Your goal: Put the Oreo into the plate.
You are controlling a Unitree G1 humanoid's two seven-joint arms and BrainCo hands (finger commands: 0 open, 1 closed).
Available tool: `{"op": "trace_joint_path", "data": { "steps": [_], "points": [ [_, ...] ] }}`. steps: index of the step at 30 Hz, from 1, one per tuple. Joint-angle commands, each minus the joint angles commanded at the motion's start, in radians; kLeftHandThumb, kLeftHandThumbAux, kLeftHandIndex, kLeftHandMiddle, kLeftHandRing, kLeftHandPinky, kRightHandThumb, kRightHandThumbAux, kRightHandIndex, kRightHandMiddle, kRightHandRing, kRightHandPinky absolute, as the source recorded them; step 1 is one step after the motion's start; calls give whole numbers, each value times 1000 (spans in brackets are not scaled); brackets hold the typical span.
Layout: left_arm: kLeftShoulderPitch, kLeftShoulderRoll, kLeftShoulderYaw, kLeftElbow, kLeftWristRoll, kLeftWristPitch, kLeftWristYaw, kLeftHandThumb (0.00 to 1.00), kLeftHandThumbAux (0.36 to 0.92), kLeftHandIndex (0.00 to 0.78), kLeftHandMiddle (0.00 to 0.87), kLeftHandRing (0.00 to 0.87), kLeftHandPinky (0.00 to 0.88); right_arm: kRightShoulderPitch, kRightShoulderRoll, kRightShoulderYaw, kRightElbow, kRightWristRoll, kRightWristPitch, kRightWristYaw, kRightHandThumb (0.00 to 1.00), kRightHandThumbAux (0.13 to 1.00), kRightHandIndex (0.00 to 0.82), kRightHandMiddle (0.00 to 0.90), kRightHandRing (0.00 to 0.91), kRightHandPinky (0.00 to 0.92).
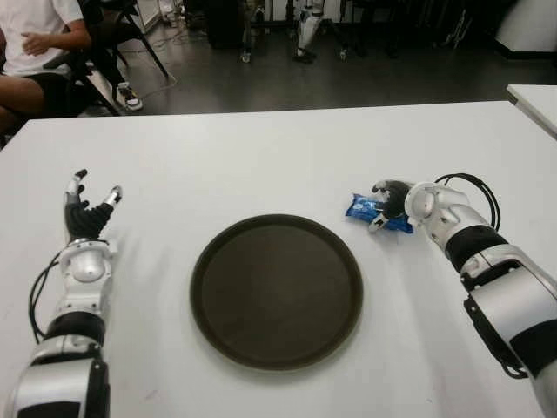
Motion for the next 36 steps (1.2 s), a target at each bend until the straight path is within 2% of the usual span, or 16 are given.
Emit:
{"op": "trace_joint_path", "data": {
  "steps": [10,19,20,21,23,27,31,36],
  "points": [
    [1,2,-8,4,14,-7,16,0,667,0,0,0,0,7,-9,3,0,4,-36,-22,0,806,68,102,63,1],
    [-1,6,-8,5,14,-2,5,0,666,0,0,0,0,13,-10,18,18,-15,-51,-85,0,835,115,128,111,70],
    [-1,7,-9,7,15,-1,3,0,667,0,0,0,0,17,-11,16,19,-15,-57,-109,240,801,219,153,138,105],
    [-2,7,-9,7,15,0,2,0,670,0,0,0,0,19,-11,15,20,-14,-62,-125,400,777,289,171,156,131],
    [-3,7,-8,8,12,-1,-3,0,672,0,0,0,0,24,-10,9,20,-8,-69,-154,541,755,350,184,171,156],
    [-3,4,-5,7,5,-3,-10,0,676,0,0,0,0,33,-7,-8,25,5,-78,-205,661,735,403,181,170,165],
    [-2,2,-3,5,1,-6,-10,0,675,0,0,0,0,39,-3,-22,25,16,-79,-250,687,730,413,151,151,162],
    [2,-2,3,-2,-5,-8,-6,0,670,0,0,0,0,59,13,-71,23,43,-68,-422,700,724,417,122,126,142]
  ]
}}
